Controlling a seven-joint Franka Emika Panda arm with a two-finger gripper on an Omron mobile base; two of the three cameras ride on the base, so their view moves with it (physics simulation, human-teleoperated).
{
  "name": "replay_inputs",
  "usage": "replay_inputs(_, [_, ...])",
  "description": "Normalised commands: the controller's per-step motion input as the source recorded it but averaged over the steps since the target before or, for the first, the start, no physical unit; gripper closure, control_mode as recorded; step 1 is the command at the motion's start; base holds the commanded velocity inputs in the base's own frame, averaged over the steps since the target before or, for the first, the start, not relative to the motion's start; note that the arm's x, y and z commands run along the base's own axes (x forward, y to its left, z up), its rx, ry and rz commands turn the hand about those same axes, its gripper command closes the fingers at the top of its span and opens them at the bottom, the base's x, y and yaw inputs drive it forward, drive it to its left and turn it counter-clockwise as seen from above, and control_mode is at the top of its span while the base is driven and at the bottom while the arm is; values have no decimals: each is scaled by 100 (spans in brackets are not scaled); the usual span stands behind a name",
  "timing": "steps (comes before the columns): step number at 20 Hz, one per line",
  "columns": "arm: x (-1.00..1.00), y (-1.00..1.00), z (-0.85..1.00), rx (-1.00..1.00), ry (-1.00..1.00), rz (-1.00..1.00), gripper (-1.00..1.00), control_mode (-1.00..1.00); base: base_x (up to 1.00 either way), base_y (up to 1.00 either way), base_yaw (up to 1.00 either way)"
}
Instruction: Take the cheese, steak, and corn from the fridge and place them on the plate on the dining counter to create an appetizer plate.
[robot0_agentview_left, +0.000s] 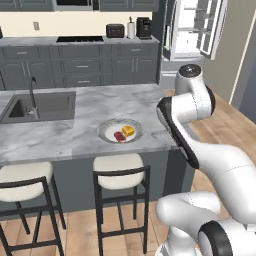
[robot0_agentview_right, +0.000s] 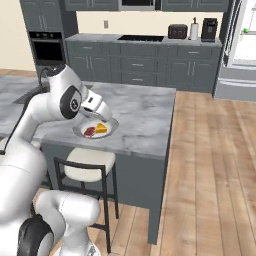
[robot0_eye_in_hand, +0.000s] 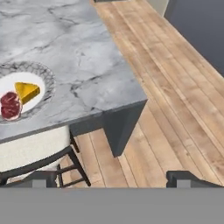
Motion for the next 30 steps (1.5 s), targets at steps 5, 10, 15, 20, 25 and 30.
replay_inputs(5, [-83, -3, 45, -1, 0, 22, -100, -100, 0, 0, 0])
replay_inputs(10, [-100, 17, 4, -6, 0, 24, -100, -100, 0, 0, 0])
replay_inputs(15, [-19, 0, 0, -1, 0, 4, -100, 100, -57, -35, 3])
replay_inputs(20, [0, 0, 0, 0, 0, 0, -100, 100, -47, -100, -4])
replay_inputs(25, [0, 0, 0, 0, 0, 0, -100, 100, -12, -100, -6])
replay_inputs(30, [0, 0, 0, 0, 0, 0, -100, 100, 2, -100, -3])
